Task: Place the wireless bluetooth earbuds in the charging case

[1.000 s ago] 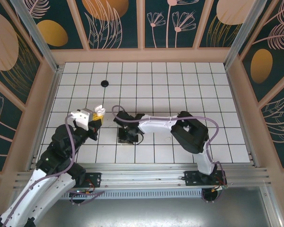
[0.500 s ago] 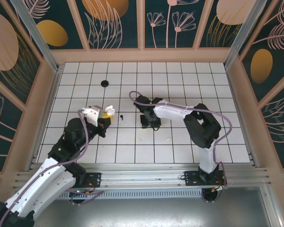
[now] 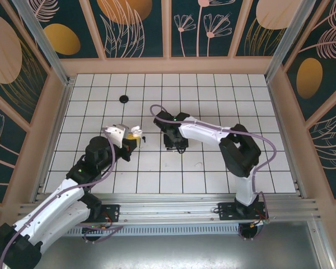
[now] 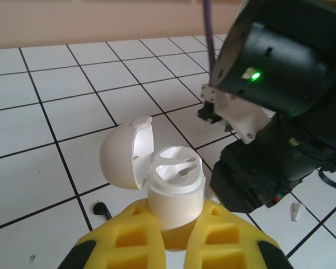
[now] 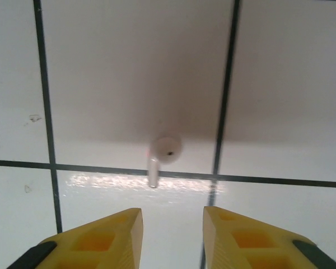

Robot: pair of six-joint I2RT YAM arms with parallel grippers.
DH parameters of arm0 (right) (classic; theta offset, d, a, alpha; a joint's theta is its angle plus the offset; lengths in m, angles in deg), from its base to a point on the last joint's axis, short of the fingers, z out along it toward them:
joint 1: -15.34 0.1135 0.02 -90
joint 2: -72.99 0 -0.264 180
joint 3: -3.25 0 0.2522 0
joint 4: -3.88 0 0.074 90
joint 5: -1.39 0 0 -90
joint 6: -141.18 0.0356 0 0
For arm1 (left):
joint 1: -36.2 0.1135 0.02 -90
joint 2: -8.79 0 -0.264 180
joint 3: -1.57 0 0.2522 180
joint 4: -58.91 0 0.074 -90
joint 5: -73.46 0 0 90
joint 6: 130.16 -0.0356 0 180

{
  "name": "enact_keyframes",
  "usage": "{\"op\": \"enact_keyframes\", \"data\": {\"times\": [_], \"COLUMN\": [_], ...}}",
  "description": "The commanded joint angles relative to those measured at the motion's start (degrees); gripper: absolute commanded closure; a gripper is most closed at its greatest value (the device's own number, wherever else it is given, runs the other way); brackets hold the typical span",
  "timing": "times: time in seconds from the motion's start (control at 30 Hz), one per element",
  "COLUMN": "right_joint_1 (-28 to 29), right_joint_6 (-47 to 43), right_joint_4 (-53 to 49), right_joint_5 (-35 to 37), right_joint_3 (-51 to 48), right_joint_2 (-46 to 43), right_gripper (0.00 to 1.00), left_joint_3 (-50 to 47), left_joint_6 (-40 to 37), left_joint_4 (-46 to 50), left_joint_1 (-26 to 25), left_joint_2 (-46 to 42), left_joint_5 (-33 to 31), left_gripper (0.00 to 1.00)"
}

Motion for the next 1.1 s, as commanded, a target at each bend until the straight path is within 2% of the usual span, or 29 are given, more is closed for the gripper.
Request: {"op": "enact_keyframes", "data": {"times": [0.0, 0.43, 1.07], "right_joint_1": [0.1, -0.5, 0.3], "right_joint_6": [3.9, 3.7, 4.9], "right_joint_4": [-3.4, -5.2, -7.4], "right_joint_5": [0.1, 1.1, 6.6], "right_joint_3": [2.6, 7.7, 6.9], "right_joint_2": [2.7, 8.2, 6.3], "right_gripper": [0.68, 0.72, 0.72], "left_joint_3": [-0.7, -1.9, -1.7], "left_joint_6": [-1.5, -3.1, -3.1], "left_joint_4": [-3.5, -3.5, -3.1], "left_joint_1": [-0.3, -0.3, -0.3], "left_joint_2": [-0.2, -0.6, -0.3], "left_joint_5": [0.9, 1.2, 1.0], "left_gripper": [1.0, 1.0, 1.0]}}
